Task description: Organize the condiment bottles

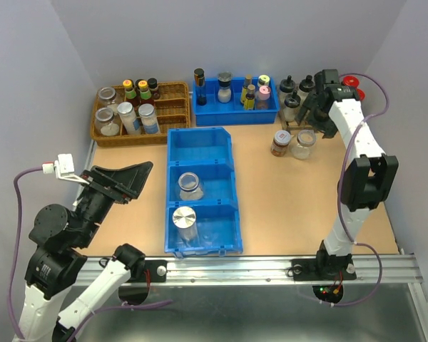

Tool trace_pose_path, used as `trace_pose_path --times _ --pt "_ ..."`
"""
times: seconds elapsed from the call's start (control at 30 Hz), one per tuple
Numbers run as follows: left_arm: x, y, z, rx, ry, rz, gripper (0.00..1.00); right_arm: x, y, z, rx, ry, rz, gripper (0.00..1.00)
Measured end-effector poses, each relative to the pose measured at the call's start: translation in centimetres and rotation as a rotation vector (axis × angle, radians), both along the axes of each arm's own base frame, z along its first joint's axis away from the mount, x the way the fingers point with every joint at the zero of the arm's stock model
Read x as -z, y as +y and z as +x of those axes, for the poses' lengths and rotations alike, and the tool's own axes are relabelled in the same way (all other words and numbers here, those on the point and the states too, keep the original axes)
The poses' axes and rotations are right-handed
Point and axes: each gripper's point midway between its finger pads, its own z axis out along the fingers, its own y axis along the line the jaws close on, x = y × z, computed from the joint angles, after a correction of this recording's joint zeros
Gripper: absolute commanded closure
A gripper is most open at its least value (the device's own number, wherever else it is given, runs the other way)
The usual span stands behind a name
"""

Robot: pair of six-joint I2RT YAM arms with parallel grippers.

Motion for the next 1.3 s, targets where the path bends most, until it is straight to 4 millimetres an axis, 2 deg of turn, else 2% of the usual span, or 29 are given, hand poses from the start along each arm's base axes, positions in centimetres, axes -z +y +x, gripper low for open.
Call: trace_pose_path --times 0.13,0.2,0.37,0.67,0.73,0.77,0.8,1.07,1.1,1.17,1.2,1.23,1.27,1.3 --pt "0.0 0.0 0.0 -0.001 0.001 0.000 0.02 2.7 -2.8 1.6 0.039 0.055 0.029 0.00" --pt "0.1 0.1 0.0 -0.002 0.002 0.000 0.02 3.8 -3.3 2.0 0.041 0.078 0.042 0.00" --pt "0.0 0.1 -0.1 -0.003 0.000 0.000 0.02 6.1 -2.4 2.3 0.007 0.133 0.075 0.00" --pt "0.0 0.5 -0.5 -0.010 -0.004 -0.011 0.02 7.6 -1.9 2.5 -0.020 0.167 0.086 0.00" --pt "-0.2 0.6 -0.7 -0.012 -0.009 -0.017 0.02 7.6 -2.0 2.5 -0.018 0.167 0.081 0.08" --pt "-0.2 0.7 -0.7 -0.012 -0.011 -0.019 0.02 7.6 -2.0 2.5 -0.018 0.169 0.077 0.18" --pt "-0.2 0.7 -0.8 -0.012 -0.012 -0.021 0.02 7.6 -2.0 2.5 -0.018 0.171 0.075 0.23" --pt "-0.1 0.8 -0.8 -0.014 -0.009 -0.021 0.02 7.8 -2.2 2.4 -0.020 0.176 0.064 0.50" --pt "-0.1 0.8 -0.8 -0.015 -0.009 -0.021 0.02 7.8 -2.3 2.4 -0.020 0.176 0.063 0.59" --pt "-0.2 0.8 -0.8 -0.016 -0.010 -0.021 0.02 7.8 -2.3 2.3 -0.019 0.176 0.061 0.70" --pt "-0.1 0.8 -0.8 -0.016 -0.010 -0.020 0.02 7.8 -2.3 2.3 -0.018 0.172 0.059 0.85" --pt "-0.1 0.8 -0.8 -0.016 -0.010 -0.020 0.02 7.8 -2.4 2.2 -0.016 0.171 0.057 0.93" --pt "-0.1 0.8 -0.8 -0.016 -0.010 -0.019 0.02 7.7 -2.5 2.1 -0.014 0.171 0.052 1.00" --pt "-0.2 0.8 -0.8 -0.016 -0.011 -0.018 0.02 7.7 -2.6 1.8 -0.010 0.170 0.048 1.00"
